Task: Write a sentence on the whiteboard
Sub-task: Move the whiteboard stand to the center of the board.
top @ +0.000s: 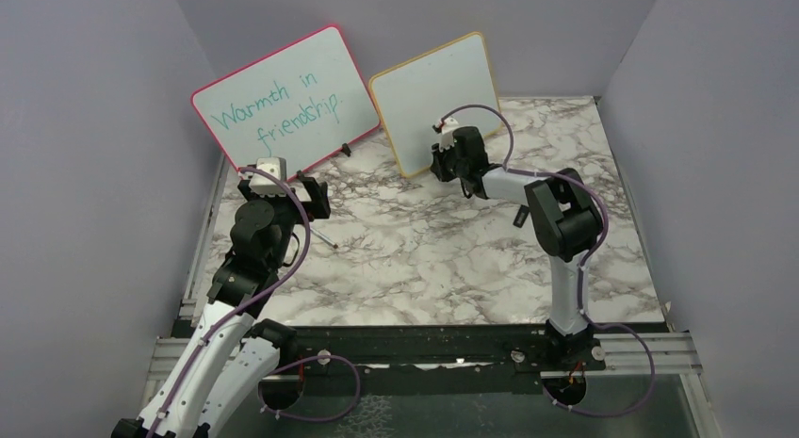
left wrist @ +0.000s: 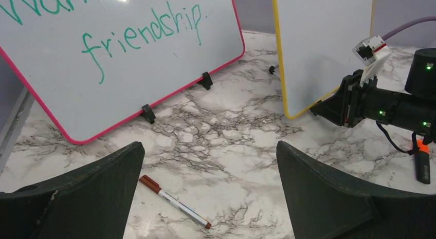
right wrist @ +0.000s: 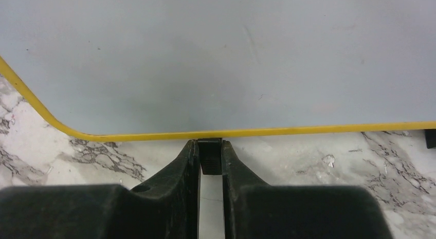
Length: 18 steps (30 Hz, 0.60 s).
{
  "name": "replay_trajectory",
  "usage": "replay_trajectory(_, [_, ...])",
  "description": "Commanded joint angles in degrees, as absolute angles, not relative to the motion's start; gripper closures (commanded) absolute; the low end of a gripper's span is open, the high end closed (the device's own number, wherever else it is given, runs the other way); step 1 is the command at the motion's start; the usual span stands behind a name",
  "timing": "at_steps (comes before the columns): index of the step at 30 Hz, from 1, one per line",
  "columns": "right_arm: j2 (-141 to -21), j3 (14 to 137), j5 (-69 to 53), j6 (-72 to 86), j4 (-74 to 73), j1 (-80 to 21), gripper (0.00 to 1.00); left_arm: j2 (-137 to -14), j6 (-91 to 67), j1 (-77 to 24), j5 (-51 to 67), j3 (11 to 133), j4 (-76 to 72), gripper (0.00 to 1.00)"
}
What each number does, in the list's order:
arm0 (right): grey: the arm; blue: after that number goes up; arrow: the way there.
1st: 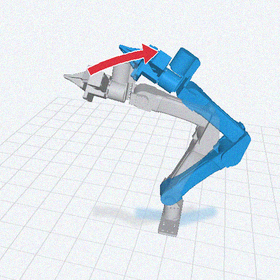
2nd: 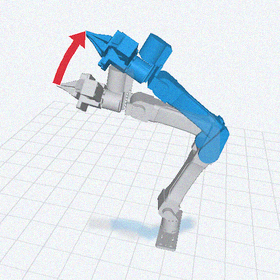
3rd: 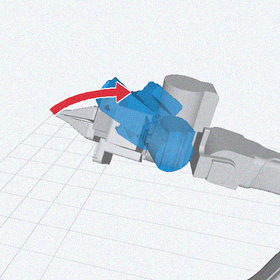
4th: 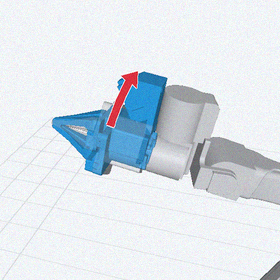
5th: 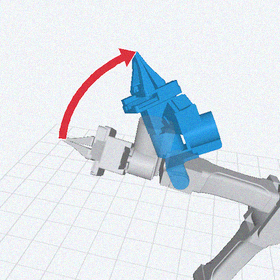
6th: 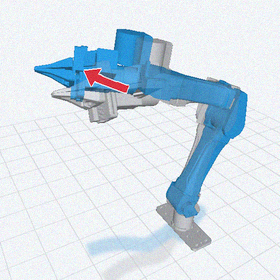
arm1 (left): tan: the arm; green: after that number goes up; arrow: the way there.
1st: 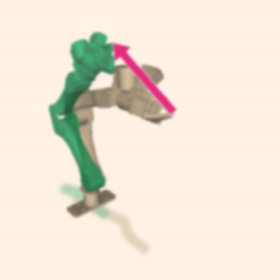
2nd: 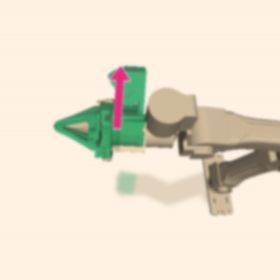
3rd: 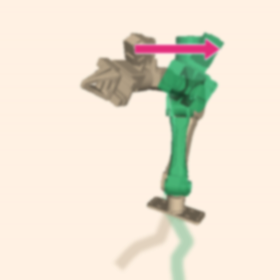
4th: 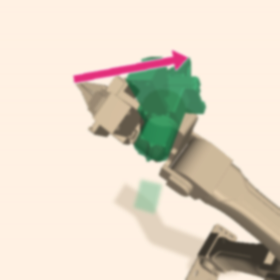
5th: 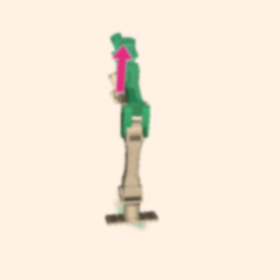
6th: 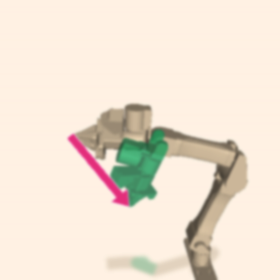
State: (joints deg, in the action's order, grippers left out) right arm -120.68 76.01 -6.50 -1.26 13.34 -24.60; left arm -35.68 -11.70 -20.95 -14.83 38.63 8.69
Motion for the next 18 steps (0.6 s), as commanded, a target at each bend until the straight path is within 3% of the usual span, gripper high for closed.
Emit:
replay_trajectory(1, [-117.1,70.9,-5.8,-0.2,14.2,-25.6,0.93,-34.8,-11.3,-20.6,-13.5,38.5,7.7,0.01])
replay_trajectory(8, [-110.5,60.0,-1.4,4.2,17.5,-29.5,0.99,-34.0,-11.4,-20.6,-13.6,38.6,8.2,0.01])
replay_trajectory(18, [-100.5,45.2,5.0,8.9,21.8,-38.4,0.99,-32.8,-11.9,-20.6,-15.1,38.7,9.1,0.01])
